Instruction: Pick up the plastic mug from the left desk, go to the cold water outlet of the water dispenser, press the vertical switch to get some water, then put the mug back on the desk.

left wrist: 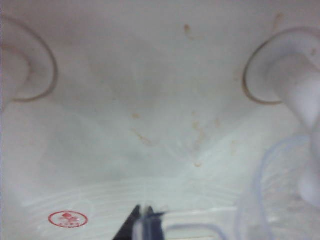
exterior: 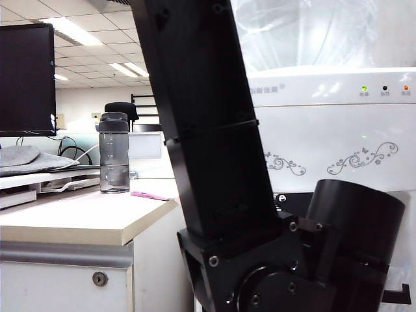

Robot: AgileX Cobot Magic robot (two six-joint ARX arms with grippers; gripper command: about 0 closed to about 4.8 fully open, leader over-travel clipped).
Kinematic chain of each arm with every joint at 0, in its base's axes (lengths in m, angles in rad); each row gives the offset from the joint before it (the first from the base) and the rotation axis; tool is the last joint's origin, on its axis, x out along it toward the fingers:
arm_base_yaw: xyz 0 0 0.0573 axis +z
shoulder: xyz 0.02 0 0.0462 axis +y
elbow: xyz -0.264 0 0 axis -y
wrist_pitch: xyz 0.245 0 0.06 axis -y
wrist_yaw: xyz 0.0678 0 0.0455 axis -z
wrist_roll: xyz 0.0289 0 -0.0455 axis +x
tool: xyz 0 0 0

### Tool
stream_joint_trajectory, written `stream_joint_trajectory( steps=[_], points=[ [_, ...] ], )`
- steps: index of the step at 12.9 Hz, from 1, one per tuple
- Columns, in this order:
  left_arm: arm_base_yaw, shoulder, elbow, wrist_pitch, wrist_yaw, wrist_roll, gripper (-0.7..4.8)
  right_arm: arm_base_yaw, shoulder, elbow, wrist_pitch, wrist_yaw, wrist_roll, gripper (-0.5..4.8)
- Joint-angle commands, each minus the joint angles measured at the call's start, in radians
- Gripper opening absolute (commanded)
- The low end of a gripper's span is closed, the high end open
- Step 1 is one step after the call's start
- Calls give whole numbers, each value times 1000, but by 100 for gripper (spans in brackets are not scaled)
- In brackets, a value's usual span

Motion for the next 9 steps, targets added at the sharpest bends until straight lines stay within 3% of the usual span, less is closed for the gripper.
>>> stream_joint_trajectory(
  steps=[1,9],
  points=[
    [-1,-5,2,15,-6,-2,-4,-87,2,-47,68,-31,-2,-1],
    [-3,-5,2,15,1,-2,-4,-122,29,-61,204,11,15,-1]
  ],
)
